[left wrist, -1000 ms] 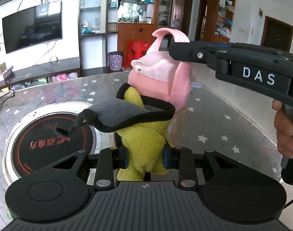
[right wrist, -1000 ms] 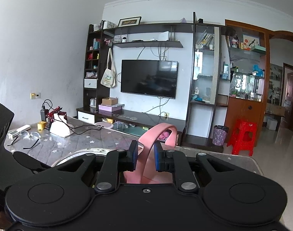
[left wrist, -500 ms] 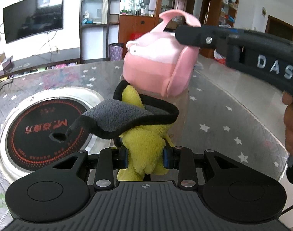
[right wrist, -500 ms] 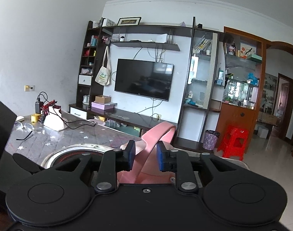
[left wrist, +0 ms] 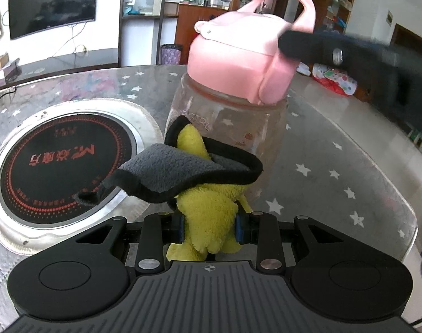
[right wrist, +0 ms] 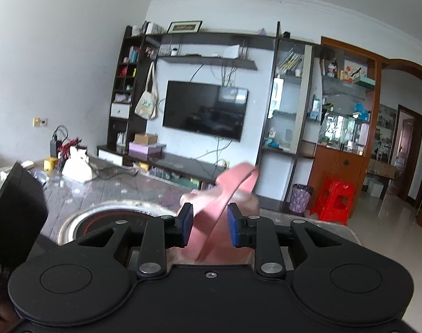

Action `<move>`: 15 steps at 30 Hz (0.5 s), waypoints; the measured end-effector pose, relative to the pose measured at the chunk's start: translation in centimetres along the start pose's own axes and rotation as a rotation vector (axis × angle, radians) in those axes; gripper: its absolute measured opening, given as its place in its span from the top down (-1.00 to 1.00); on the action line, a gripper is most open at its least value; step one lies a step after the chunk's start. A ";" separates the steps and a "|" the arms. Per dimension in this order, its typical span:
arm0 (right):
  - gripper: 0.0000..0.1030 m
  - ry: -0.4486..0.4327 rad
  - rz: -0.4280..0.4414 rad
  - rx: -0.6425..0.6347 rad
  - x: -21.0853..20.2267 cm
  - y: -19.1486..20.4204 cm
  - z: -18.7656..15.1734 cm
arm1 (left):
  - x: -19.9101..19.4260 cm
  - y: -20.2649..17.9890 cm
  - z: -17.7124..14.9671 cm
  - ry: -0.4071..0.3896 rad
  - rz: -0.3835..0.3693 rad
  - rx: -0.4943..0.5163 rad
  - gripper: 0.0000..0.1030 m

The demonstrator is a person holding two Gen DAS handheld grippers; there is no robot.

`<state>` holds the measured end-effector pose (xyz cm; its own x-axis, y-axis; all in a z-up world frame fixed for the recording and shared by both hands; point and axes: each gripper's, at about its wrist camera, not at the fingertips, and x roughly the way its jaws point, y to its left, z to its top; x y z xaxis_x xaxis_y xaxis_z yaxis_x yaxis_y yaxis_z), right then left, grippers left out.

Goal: Clean container

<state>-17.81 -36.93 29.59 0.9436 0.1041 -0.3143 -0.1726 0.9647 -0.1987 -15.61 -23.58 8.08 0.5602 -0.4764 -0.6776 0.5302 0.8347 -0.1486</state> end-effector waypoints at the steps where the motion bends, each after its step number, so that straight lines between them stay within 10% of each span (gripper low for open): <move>1: 0.45 0.009 -0.001 -0.008 0.2 0.2 -0.1 | -0.1 0.0 0.1 -0.002 0.007 0.004 0.38; 15: 0.46 0.024 -0.029 0.000 0.9 0.6 0.4 | -2.5 0.2 2.3 -0.068 0.069 0.067 0.38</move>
<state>-16.96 -36.17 29.52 0.9413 0.0699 -0.3302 -0.1448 0.9674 -0.2078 -15.39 -22.84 11.38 0.6376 -0.4382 -0.6336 0.5293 0.8468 -0.0530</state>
